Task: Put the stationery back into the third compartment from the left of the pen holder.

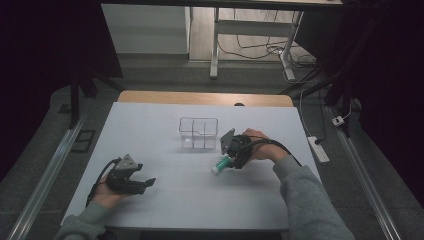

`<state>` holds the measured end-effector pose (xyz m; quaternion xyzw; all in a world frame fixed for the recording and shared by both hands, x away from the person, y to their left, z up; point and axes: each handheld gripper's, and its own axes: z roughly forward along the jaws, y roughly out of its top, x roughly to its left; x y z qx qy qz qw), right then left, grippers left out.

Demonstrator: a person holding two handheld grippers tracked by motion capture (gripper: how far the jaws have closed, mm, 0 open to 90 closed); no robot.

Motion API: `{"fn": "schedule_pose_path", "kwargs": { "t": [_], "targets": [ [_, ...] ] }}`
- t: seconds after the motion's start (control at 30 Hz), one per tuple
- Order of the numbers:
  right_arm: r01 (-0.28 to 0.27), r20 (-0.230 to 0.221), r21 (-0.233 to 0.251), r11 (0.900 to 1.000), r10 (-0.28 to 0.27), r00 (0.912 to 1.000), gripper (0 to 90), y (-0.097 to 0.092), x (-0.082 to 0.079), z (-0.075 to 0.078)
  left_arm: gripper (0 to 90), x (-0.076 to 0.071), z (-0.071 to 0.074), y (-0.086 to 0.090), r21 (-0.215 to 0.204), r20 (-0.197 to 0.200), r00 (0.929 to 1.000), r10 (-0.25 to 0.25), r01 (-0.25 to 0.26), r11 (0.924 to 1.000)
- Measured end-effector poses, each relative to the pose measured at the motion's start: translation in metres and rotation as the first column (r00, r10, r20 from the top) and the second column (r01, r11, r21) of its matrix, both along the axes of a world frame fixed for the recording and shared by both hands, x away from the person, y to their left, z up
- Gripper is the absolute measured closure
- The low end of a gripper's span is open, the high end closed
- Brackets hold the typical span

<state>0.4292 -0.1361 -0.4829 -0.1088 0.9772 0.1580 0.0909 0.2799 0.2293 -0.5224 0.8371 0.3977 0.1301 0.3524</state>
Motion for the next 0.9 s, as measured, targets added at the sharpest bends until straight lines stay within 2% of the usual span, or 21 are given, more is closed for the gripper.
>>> {"fn": "schedule_pose_path", "kwargs": {
  "t": [0.1, 0.13, 0.23, 0.3, 0.4, 0.47, 0.53, 0.57, 0.77, 0.9],
  "targets": [
    [-0.02, -0.007, -0.014, 0.9997, 0.02, 0.9998, 45.1, 0.0, 0.003, -0.006, 23.9, 0.0, -0.001, 0.0, -0.007, -0.005, 1.0, -0.007, 0.007, 1.0],
    [-0.024, 0.001, -0.033, 0.9992, 0.024, 0.9997, 45.6, 0.0, 0.004, -0.007, 23.9, 0.0, -0.002, 0.001, -0.007, -0.008, 0.9999, -0.01, 0.01, 0.9999],
    [-0.033, 0.017, -0.047, 0.9983, 0.034, 0.9993, 52.4, 0.0, 0.006, -0.013, 23.9, 0.0, -0.002, 0.001, -0.005, -0.012, 0.9999, -0.008, 0.008, 1.0],
    [-0.046, 0.008, -0.04, 0.9982, 0.046, 0.9989, 55.3, 0.0, 0.006, -0.014, 23.9, 0.0, -0.003, 0.001, -0.005, -0.013, 0.9999, -0.007, 0.007, 1.0],
    [-0.057, 0.025, -0.028, 0.998, 0.058, 0.998, 64.1, -0.001, 0.005, -0.015, 23.8, 0.0, -0.003, 0.001, -0.002, -0.014, 0.9999, -0.007, 0.007, 1.0],
    [-0.067, 0.034, -0.033, 0.9972, 0.068, 0.9971, 64.7, -0.001, 0.003, -0.014, 23.9, 0.0, -0.003, 0.001, 0.0, -0.014, 0.9999, -0.007, 0.007, 1.0],
    [-0.077, 0.044, -0.011, 0.997, 0.077, 0.9961, 64.8, -0.002, 0.001, -0.015, 23.9, -0.001, -0.004, 0.001, 0.002, -0.013, 0.9999, -0.009, 0.009, 1.0],
    [-0.084, 0.051, -0.015, 0.9964, 0.084, 0.9951, 64.8, -0.002, 0.0, -0.012, 23.9, -0.001, -0.003, 0.001, 0.001, -0.013, 0.9999, -0.009, 0.009, 1.0],
    [-0.008, 0.022, 0.105, 0.9944, 0.005, 0.9997, 64.9, -0.009, -0.009, -0.004, 23.9, 0.0, -0.004, 0.002, 0.0, -0.014, 0.9999, -0.003, 0.003, 1.0],
    [0.076, -0.017, 0.17, 0.9825, -0.074, 0.9971, 64.8, -0.019, -0.015, 0.002, 23.9, 0.0, -0.004, 0.002, 0.003, -0.015, 0.9999, -0.005, 0.005, 1.0]
  ]
}}
